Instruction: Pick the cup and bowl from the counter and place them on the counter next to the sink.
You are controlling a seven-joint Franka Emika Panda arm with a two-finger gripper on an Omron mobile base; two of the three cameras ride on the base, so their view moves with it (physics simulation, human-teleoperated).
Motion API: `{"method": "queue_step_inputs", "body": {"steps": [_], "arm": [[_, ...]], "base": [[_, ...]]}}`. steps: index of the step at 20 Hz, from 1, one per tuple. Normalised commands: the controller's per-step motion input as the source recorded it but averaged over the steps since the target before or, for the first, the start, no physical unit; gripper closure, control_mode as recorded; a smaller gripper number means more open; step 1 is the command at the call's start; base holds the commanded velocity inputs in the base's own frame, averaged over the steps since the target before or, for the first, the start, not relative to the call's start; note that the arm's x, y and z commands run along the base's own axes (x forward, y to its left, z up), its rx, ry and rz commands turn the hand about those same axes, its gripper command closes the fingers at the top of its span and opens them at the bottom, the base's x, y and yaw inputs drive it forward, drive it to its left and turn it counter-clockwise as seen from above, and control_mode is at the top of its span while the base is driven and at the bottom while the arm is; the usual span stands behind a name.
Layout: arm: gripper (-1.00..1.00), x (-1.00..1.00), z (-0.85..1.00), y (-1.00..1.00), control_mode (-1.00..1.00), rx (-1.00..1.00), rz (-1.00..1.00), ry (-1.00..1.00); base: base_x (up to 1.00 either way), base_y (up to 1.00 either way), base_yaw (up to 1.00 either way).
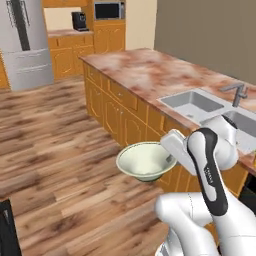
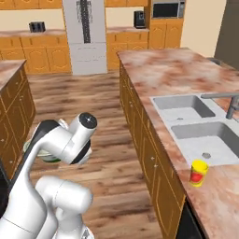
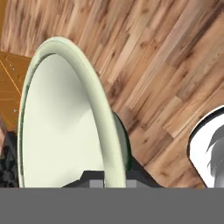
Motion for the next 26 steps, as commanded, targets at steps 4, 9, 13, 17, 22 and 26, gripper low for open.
{"method": "queue_step_inputs", "body": {"steps": [4,9,13,17,22,26], "arm": [[1.00,0.00,0.00,0.00,1.00,0.00,0.00,0.00],[1.00,0.00,0.00,0.00,1.00,0.00,0.00,0.00],[1.00,0.00,0.00,0.00,1.00,0.00,0.00,0.00],[1.00,0.00,0.00,0.00,1.00,0.00,0.00,0.00],[1.00,0.00,0.00,0.00,1.00,0.00,0.00,0.00],[1.00,0.00,0.00,0.00,1.00,0.00,0.00,0.00]], "base": [[1.00,1.00,-0.33],[1.00,1.00,-0.37],[1.00,0.93,-0.57],[1.00,0.84,-0.65],[1.00,0.82,-0.67],[1.00,0.83,-0.66]]}}
